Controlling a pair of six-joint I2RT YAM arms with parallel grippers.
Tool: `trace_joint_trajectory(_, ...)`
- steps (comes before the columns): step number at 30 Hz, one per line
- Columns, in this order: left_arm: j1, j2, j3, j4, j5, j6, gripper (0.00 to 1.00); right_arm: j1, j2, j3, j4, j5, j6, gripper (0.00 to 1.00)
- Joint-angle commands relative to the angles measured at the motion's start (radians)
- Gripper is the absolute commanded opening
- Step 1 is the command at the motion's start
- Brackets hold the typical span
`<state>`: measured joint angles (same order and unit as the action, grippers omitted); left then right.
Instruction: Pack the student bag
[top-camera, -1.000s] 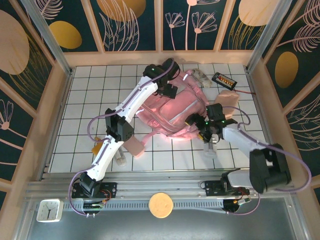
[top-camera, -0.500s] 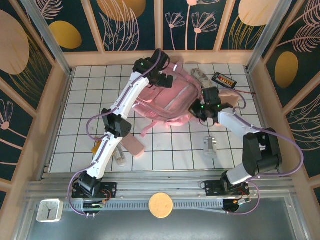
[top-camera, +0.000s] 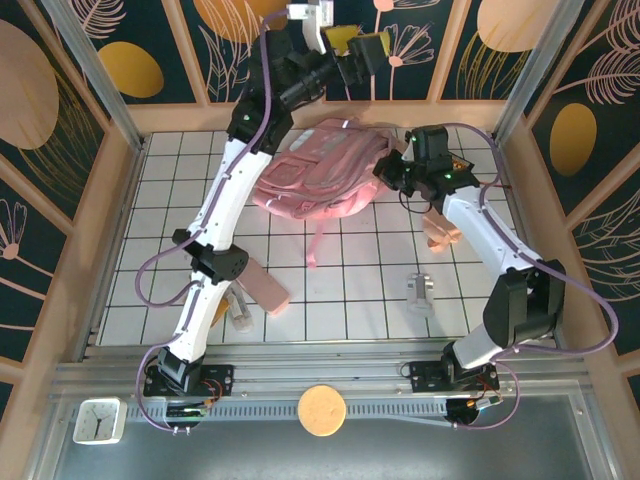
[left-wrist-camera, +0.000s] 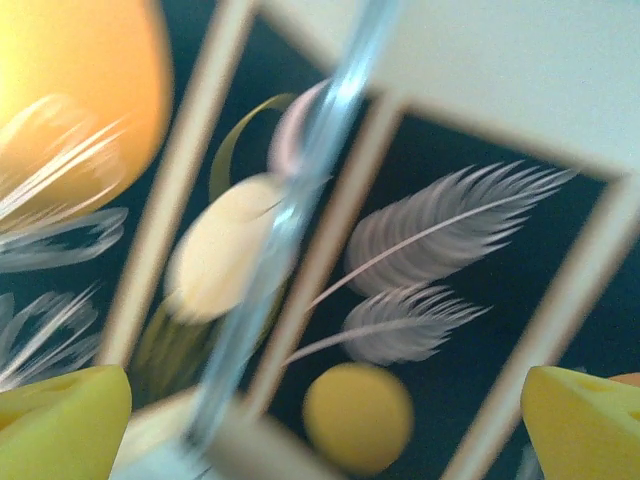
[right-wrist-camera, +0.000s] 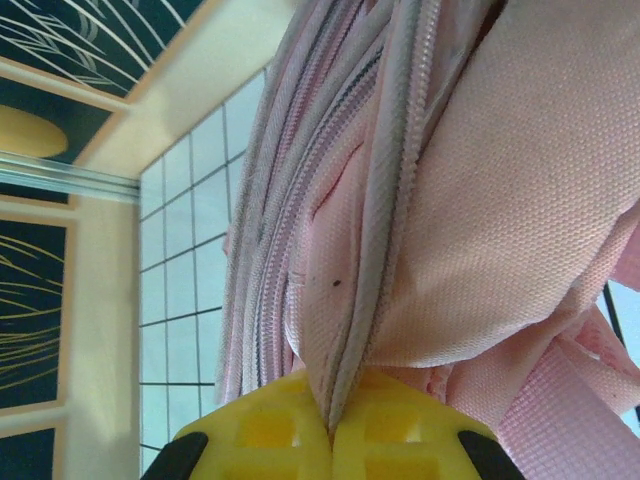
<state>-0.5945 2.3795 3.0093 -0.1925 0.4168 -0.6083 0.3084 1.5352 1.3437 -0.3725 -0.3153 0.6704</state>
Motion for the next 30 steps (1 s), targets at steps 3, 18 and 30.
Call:
trace_joint_trajectory(3, -0.011, 0.04, 0.0, -0.114, 0.098, 0.033, 0.99, -0.008, -0.009, 0.113, 0.087, -0.046, -0.036, 0.0)
trace_joint_trajectory(18, 0.044, -0.023, -0.001, -0.837, -0.56, 0.317, 0.99, -0.069, 0.133, 0.55, -0.044, -0.13, -0.061, 0.0)
trace_joint_trajectory(30, 0.332, -0.132, 0.0, -1.169, -0.389, 0.182, 0.99, -0.029, 0.229, 0.733, 0.014, -0.239, 0.049, 0.0)
